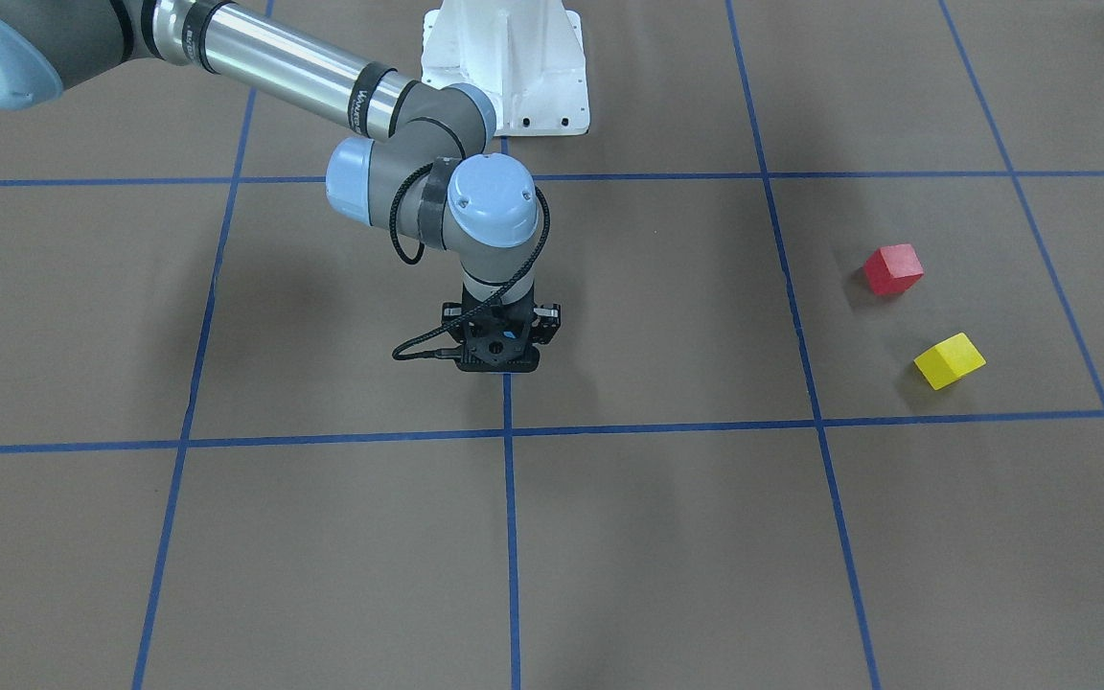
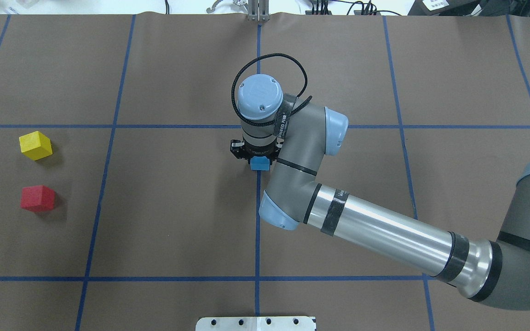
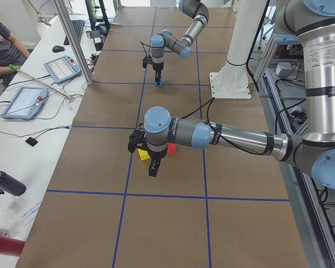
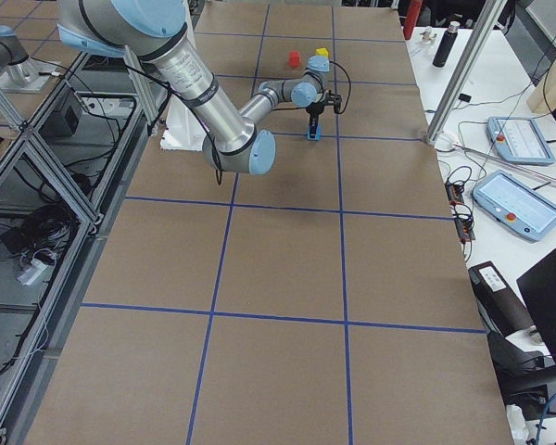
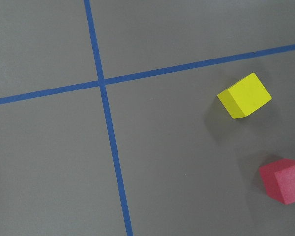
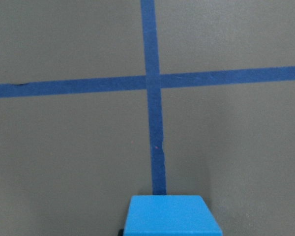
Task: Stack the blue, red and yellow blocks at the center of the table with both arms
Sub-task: 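Hold the blue cube above the table center with the right gripper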
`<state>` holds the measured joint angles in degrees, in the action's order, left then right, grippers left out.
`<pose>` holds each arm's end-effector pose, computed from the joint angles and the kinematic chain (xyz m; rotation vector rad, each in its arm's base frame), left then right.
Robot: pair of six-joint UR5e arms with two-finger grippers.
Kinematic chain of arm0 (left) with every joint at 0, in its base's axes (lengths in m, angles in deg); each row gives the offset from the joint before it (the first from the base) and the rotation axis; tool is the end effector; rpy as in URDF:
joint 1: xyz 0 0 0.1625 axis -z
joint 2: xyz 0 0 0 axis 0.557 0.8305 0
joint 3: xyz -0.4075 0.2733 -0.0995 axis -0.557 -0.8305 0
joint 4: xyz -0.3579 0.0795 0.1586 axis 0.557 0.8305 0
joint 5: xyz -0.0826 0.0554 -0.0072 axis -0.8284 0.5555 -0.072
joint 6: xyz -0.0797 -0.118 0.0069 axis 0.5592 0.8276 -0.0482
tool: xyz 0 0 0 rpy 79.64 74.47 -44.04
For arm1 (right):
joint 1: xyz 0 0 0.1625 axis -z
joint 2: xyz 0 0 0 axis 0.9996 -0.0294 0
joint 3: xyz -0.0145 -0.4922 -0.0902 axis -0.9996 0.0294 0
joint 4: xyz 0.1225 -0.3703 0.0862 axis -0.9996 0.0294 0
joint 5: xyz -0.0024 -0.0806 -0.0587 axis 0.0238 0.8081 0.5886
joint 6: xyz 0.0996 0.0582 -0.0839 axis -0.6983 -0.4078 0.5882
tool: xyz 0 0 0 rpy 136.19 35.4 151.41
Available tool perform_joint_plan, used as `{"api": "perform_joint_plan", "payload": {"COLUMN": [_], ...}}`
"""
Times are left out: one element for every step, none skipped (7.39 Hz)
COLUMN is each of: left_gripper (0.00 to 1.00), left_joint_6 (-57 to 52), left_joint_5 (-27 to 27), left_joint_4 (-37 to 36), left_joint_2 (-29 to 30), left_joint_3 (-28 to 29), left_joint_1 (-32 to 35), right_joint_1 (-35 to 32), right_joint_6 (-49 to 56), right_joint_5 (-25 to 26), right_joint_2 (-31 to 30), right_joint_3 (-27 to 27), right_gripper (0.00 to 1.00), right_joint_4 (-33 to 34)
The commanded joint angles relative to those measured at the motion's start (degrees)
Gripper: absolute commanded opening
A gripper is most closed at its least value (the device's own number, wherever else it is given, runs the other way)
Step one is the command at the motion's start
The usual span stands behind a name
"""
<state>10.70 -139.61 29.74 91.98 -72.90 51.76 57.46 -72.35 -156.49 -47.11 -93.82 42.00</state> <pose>0.0017 -0.4054 0.6701 0.1449 0.8214 0.1543 -0.7106 -0.5235 0.2907 0.0042 -0.7778 0.0551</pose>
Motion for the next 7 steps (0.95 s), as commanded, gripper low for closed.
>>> {"api": "perform_joint_plan", "payload": {"left_gripper": [1.00,1.00,1.00,1.00,1.00,1.00,1.00], "left_joint_6": [0.0,0.0,0.0,0.0,3.3,11.7,18.7], "left_joint_5": [0.0,0.0,0.0,0.0,0.1,0.1,0.6], "left_joint_4": [0.0,0.0,0.0,-0.1,0.1,1.7,5.4], "left_joint_2": [-0.1,0.0,-0.1,0.0,0.1,0.8,0.7], "left_joint_3": [-0.1,-0.1,-0.1,-0.1,-0.1,-0.1,-0.1], "left_joint_1": [0.0,0.0,0.0,0.0,-0.1,-0.7,-4.5], "right_joint_1": [0.0,0.0,0.0,0.0,-0.2,-1.0,-2.7], "right_joint_6": [0.4,0.5,1.0,1.0,1.0,1.0,1.0], "right_joint_5": [0.0,0.0,0.0,0.0,-0.1,-0.8,-4.7], "right_joint_2": [0.1,0.0,0.1,0.1,0.2,0.3,-0.6], "right_joint_3": [0.1,0.1,0.1,0.0,-0.3,-1.2,-3.1], "right_gripper": [0.99,1.00,1.00,1.00,1.00,1.00,1.00], "right_joint_4": [0.0,0.0,0.0,-0.1,-0.2,-0.1,0.2]}}
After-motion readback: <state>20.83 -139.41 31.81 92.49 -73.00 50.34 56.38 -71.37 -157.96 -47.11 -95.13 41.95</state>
